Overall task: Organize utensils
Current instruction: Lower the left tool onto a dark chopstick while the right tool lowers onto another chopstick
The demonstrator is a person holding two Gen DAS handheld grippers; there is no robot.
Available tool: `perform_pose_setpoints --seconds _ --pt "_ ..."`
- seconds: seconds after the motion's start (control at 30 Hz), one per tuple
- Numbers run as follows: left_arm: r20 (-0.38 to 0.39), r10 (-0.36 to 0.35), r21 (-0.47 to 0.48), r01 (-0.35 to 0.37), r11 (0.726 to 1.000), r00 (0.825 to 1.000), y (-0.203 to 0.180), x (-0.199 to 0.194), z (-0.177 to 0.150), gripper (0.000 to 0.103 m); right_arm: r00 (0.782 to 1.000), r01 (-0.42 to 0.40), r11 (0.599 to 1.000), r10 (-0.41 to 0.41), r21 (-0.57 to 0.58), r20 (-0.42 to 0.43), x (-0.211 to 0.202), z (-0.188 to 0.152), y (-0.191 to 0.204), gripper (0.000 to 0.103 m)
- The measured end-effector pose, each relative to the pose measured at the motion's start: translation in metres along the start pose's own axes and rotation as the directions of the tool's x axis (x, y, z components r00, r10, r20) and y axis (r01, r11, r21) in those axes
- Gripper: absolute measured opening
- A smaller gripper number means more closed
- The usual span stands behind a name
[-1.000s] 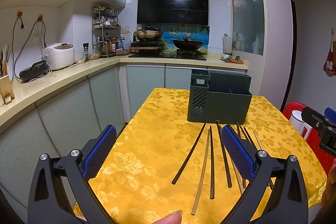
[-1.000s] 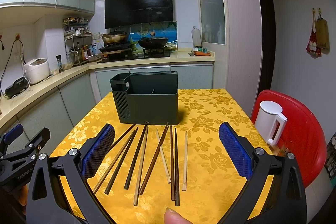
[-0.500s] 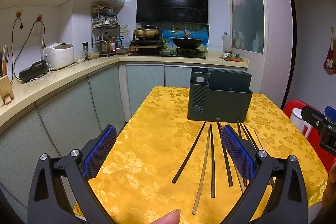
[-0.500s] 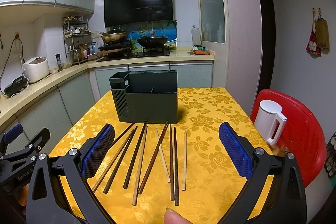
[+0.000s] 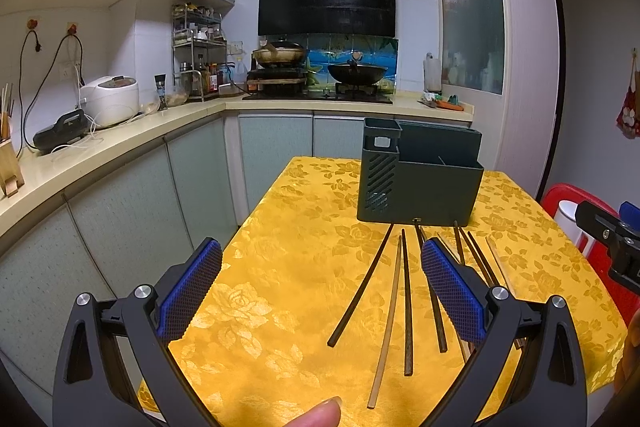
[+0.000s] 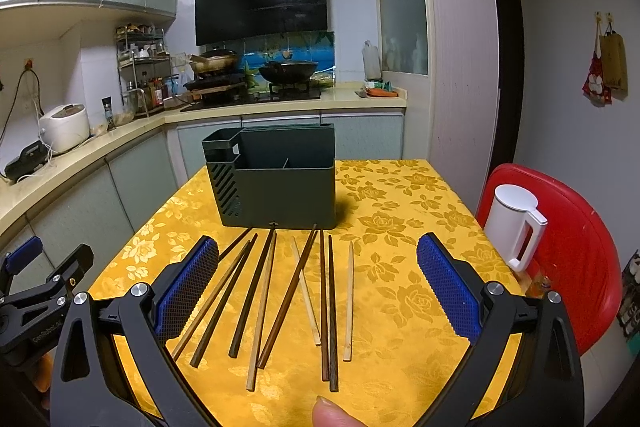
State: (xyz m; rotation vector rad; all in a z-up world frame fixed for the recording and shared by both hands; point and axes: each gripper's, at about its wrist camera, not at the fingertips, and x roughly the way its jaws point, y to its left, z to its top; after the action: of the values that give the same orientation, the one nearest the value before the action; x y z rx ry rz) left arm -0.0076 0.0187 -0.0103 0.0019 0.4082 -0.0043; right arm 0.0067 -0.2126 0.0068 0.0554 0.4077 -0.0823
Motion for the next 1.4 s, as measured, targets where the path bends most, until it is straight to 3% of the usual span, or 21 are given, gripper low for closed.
perform_pose_setpoints --seconds 0.3,0.43,0.63,0.93,1.13,1.3,1.4 --pt "-0.108 0.015 0.038 -0.011 0.999 0.994 0.005 0.038 -0.008 0.096 0.996 0.035 0.999 -0.035 -0.002 -0.078 0.029 -0.008 -0.013 0.096" --pt "-0.184 0.023 0.073 -0.010 0.997 0.983 0.005 0.066 -0.016 0.096 0.990 0.057 0.998 -0.058 -0.015 -0.131 0.049 -0.018 -0.024 0.096" --pt "-0.301 -0.015 0.147 0.061 0.987 0.954 0.000 0.096 -0.046 0.096 0.973 0.050 0.995 -0.069 -0.088 -0.220 0.070 -0.049 -0.035 0.096" --pt "-0.383 -0.018 0.212 0.108 0.971 0.923 -0.009 0.131 -0.058 0.096 0.951 0.012 0.998 -0.029 -0.055 -0.307 0.086 -0.075 -0.054 0.096" --pt "-0.438 -0.050 0.211 0.156 0.965 0.897 -0.015 0.143 -0.066 0.078 0.938 -0.034 0.997 0.008 -0.071 -0.346 0.087 -0.088 -0.051 0.096" --pt "-0.441 -0.113 0.152 0.198 0.968 0.890 -0.012 0.142 -0.066 0.061 0.929 -0.009 0.996 -0.026 -0.093 -0.370 0.091 -0.097 -0.053 0.078" --pt "-0.425 -0.129 0.159 0.214 0.964 0.896 -0.014 0.139 -0.069 0.052 0.927 0.003 0.997 -0.031 -0.075 -0.374 0.096 -0.097 -0.057 0.072"
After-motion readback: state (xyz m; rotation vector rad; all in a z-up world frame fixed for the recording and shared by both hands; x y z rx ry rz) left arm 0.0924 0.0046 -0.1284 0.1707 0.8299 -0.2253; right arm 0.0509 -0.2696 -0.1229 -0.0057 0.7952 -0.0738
